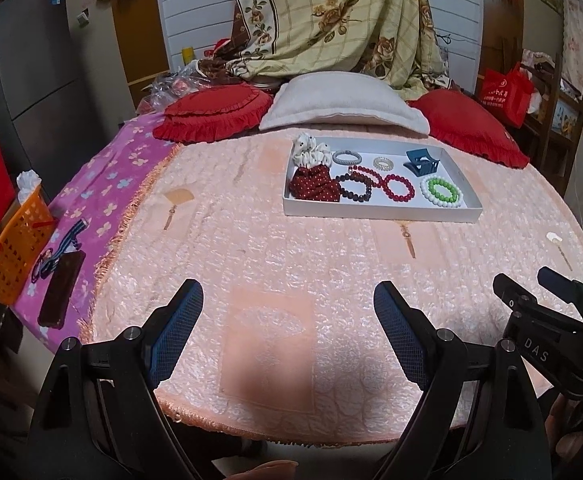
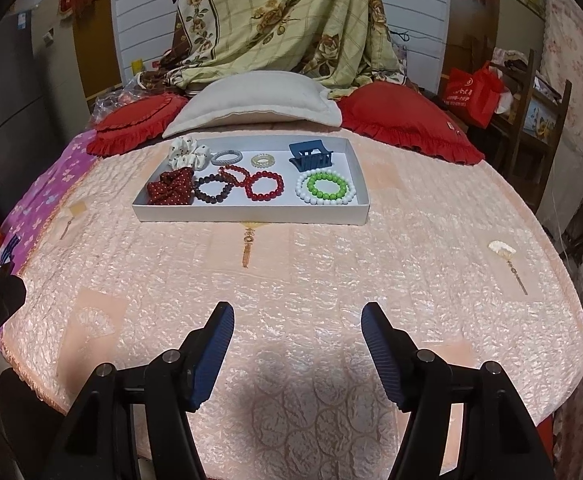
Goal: Organize jewelry
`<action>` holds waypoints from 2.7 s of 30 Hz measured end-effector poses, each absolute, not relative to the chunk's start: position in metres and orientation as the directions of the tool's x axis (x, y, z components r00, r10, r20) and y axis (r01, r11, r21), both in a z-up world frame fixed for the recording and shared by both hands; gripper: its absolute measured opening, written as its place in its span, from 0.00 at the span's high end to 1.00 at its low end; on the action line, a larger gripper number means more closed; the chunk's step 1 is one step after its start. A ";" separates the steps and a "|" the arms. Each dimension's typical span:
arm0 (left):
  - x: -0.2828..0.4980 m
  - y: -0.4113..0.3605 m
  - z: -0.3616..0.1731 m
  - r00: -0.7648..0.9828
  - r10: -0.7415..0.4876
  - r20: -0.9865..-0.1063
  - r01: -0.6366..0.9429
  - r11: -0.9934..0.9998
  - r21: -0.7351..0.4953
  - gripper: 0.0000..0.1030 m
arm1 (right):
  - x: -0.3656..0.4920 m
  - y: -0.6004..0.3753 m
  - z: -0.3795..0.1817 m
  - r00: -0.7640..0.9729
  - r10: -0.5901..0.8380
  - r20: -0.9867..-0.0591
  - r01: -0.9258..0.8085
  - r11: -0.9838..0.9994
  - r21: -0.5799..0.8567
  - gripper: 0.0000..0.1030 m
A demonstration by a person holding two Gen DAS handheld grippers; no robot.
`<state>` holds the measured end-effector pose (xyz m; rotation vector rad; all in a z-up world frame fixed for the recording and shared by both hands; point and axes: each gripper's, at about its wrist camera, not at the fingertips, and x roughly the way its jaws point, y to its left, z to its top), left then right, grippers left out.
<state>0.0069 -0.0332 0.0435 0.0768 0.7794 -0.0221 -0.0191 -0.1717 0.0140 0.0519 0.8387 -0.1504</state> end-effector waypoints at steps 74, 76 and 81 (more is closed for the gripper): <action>0.091 0.037 -0.022 0.584 0.054 -0.810 -0.067 0.998 0.019 0.15 | 0.233 -0.107 -0.001 0.615 -0.065 -0.786 -0.066 0.989 -0.134 0.37; 0.095 0.036 -0.015 0.596 0.062 -0.800 -0.065 0.997 0.029 0.15 | 0.204 -0.127 -0.001 0.618 -0.064 -0.784 -0.044 0.992 -0.116 0.37; 0.098 0.027 0.002 0.625 0.074 -0.777 -0.064 0.997 0.043 0.15 | 0.130 -0.176 -0.017 0.594 -0.088 -0.799 0.024 0.995 -0.092 0.37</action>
